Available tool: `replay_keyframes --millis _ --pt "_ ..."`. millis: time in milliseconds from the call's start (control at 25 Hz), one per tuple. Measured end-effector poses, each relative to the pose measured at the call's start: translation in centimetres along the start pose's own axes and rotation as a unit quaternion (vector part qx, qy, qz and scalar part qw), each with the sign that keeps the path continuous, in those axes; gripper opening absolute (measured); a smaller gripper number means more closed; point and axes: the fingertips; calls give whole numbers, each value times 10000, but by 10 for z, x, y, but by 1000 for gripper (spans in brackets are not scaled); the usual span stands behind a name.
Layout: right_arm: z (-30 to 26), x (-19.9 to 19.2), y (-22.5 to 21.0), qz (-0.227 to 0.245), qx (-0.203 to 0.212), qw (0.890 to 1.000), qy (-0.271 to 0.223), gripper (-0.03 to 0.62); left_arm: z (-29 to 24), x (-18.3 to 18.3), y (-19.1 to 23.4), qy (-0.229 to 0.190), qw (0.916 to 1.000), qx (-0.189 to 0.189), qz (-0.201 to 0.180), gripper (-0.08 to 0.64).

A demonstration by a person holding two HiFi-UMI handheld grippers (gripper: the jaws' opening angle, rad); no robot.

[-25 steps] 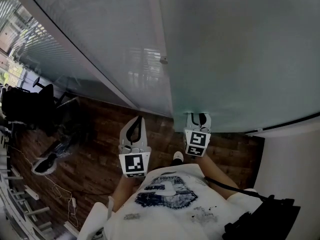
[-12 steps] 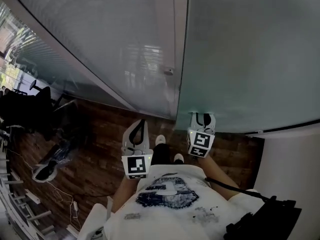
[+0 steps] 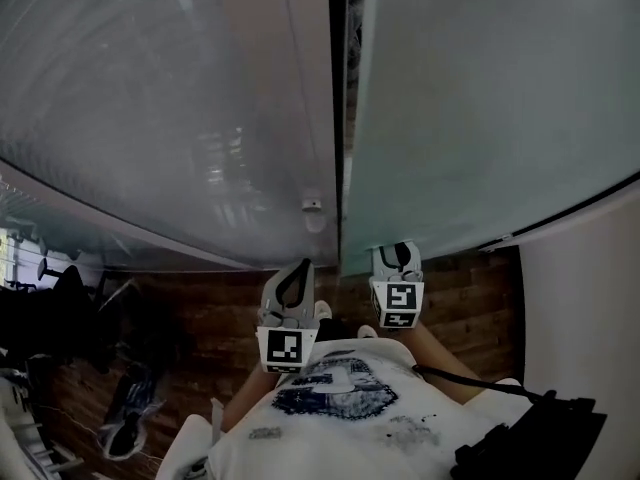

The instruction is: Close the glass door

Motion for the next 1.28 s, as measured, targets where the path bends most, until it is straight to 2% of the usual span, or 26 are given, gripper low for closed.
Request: replay_keyframes --millis 200,320,520,640,800,1280 --pt "-6 1 -1 -14 -196 9998 -10 120 -9 -3 -9 -18 9981 -614 78 2" --pt "-11 0 -3 -17 -292 9996 -8 120 -14 -7 -9 -2 9967 -793 146 2" --pt "-24 3 -7 4 -401 9992 -59 120 -25 -14 1 -69 9953 -970 -5 2" --pt "-33 4 -9 15 -426 9991 -75 120 -30 -9 0 -54 9941 -1074 146 2" --pt "-47 5 -13 10 -456 9989 -90 120 -36 -5 -1 -33 9924 -1217 164 2" --pt "-73 9 -22 46 -598 9981 -142 120 -40 -2 5 -44 9922 -1232 171 2"
Point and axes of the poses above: the fingertips, and each gripper's own axes: z backward along the fingers, y to its left, x out of its top, and after that the axes turned 7 degrees about -y, right-handed
